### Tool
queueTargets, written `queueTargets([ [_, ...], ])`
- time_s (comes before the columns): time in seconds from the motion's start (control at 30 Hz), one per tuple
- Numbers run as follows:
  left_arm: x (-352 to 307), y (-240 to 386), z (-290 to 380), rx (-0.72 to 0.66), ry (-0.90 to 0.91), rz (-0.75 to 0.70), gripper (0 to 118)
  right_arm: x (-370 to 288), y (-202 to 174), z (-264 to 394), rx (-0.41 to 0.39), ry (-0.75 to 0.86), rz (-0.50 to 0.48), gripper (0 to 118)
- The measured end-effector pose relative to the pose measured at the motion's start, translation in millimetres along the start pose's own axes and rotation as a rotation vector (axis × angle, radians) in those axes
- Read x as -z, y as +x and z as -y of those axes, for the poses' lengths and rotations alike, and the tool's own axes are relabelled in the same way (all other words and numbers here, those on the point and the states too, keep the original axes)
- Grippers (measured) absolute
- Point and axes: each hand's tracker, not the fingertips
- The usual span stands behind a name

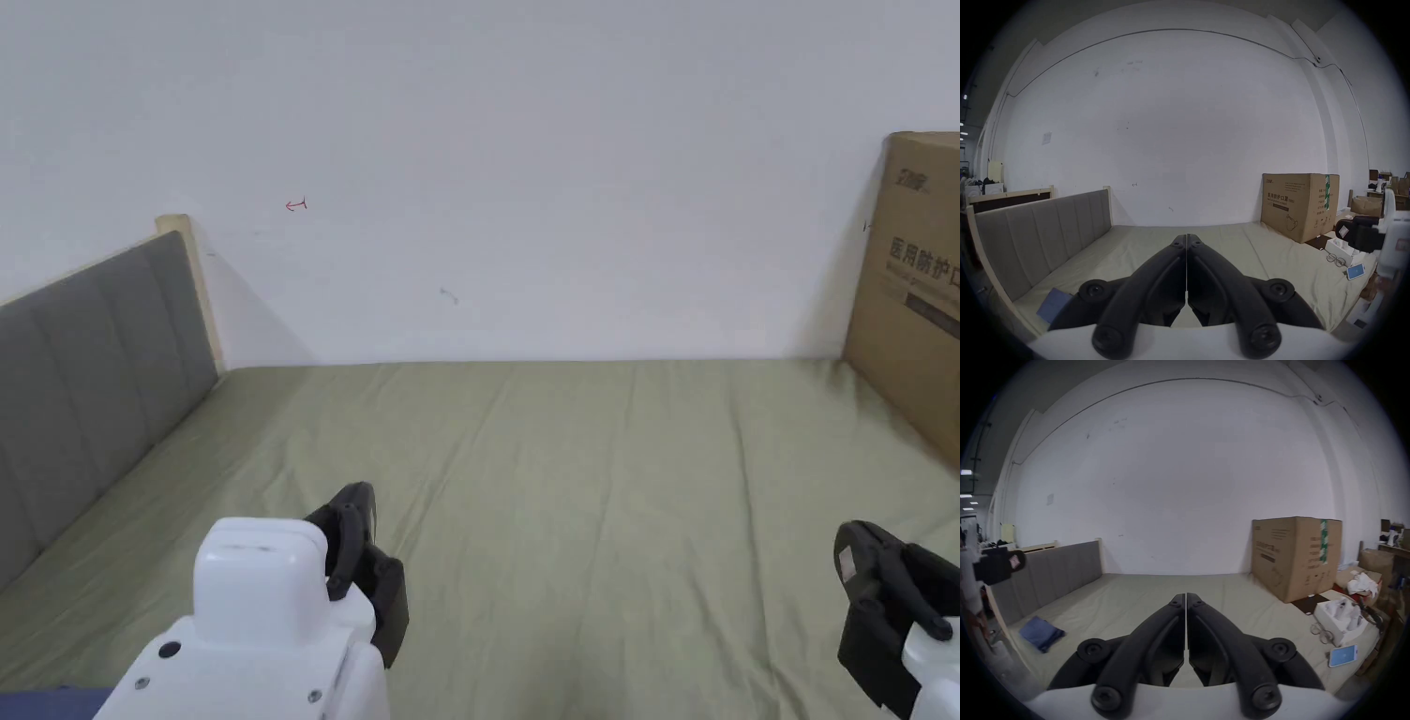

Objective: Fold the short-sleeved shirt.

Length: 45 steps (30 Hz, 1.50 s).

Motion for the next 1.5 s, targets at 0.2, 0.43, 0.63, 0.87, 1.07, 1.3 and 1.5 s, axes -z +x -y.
queueTargets([
  [0.2,-11.3,9.3,14.5,0.017,0.005,-0.026,0,-10.9,13.4,10.9,0.026,-0.069,0.077,1],
  [0.43,-5.5,-0.7,16.8,-0.037,-0.057,-0.038,0,-23.2,8.8,-0.9,-0.07,-0.019,0.097,1],
  [0.63,-10.1,-4.3,18.0,-0.036,-0.052,-0.012,69,-30.7,-5.9,-7.4,-0.115,0.033,0.066,77],
  [0.87,-14.7,-3.9,19.8,-0.004,-0.058,-0.01,118,-29.6,-19.6,-10.7,-0.158,0.04,0.05,118],
  [1.07,-8.8,-5.8,15.7,-0.014,-0.068,0.001,118,-28.6,-17.6,-10.9,-0.135,0.032,0.055,118],
  [1.3,-4.8,-12.2,12.1,-0.066,-0.088,0.036,118,-19.5,-17.9,-9.4,-0.113,-0.018,0.045,118],
  [1.5,-0.1,-13.4,11.4,-0.108,-0.12,0.028,118,-15.3,-17.7,-8.3,-0.096,-0.042,0.043,118],
])
